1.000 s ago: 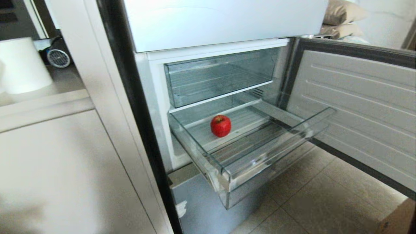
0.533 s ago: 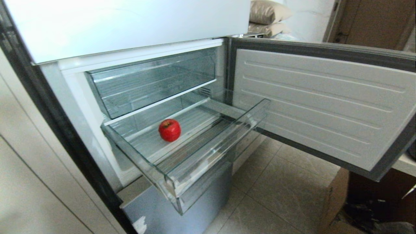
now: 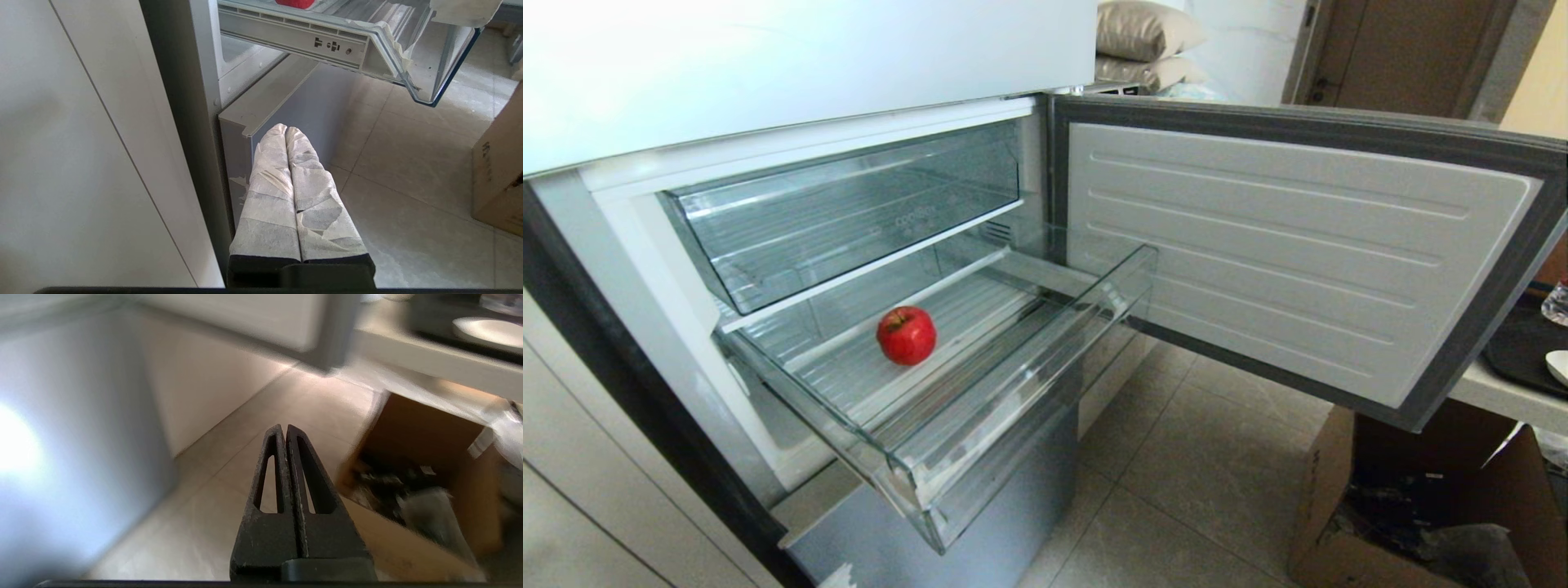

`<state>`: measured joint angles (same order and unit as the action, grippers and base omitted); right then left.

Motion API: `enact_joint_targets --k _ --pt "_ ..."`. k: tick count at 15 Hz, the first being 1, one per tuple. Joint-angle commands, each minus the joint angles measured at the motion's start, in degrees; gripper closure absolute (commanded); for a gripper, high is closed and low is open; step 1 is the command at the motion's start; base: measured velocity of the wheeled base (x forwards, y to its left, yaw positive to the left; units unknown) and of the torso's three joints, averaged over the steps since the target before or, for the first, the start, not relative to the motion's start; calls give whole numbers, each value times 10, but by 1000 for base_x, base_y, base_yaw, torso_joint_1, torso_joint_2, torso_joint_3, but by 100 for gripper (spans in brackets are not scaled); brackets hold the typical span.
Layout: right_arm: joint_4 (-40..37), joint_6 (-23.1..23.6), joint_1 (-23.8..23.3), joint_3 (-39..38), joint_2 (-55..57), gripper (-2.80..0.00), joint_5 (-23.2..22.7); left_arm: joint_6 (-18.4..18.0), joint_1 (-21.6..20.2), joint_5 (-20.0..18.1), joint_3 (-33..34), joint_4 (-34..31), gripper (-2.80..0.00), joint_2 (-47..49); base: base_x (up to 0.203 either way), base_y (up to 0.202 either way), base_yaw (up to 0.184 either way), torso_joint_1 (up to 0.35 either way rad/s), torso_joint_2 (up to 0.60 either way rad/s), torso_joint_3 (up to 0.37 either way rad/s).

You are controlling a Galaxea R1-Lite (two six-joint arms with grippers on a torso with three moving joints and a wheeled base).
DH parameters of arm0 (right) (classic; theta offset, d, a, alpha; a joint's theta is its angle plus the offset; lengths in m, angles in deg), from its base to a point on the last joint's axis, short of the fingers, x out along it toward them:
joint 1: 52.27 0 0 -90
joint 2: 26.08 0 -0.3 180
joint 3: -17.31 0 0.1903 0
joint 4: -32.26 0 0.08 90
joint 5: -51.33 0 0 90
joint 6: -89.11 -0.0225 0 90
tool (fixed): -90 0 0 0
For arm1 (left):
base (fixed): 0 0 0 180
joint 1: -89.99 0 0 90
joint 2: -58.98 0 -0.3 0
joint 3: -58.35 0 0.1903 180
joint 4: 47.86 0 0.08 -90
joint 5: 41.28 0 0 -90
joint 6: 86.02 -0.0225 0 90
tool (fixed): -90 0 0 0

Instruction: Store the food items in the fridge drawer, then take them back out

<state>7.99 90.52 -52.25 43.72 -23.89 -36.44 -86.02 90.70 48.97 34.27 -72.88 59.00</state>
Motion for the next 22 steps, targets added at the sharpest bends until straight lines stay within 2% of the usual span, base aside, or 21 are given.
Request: enact_joint_targets --k 1,3,5,6,7,9,11,12,15,19,22 --pt "-4 -29 -2 40 62 0 28 0 0 0 0 0 0 0 0 0 0 0 0 0" --pt "-9 -66 -22 77 146 0 55 0 0 0 0 0 0 0 0 0 0 0 0 0" --pt "-11 -117 -72 114 242 0 67 0 0 0 0 0 0 0 0 0 0 0 0 0" --pt "-4 -134 -113 126 288 0 69 0 0 0 0 0 0 0 0 0 0 0 0 0" --pt "15 -146 -172 136 334 0 68 0 0 0 0 0 0 0 0 0 0 0 0 0" --pt "81 -155 -281 147 406 0 63 0 0 0 0 0 0 0 0 0 0 0 0 0" --pt "155 -140 -372 157 489 0 59 0 0 0 0 0 0 0 0 0 0 0 0 0" --pt "189 -130 -396 161 522 0 58 0 0 0 0 0 0 0 0 0 0 0 0 0" --pt "272 -89 -433 183 618 0 56 0 0 0 0 0 0 0 0 0 0 0 0 0" --pt "302 -64 -471 258 736 0 55 0 0 0 0 0 0 0 0 0 0 0 0 0" --pt "353 -49 -495 280 805 0 54 0 0 0 0 0 0 0 0 0 0 0 0 0"
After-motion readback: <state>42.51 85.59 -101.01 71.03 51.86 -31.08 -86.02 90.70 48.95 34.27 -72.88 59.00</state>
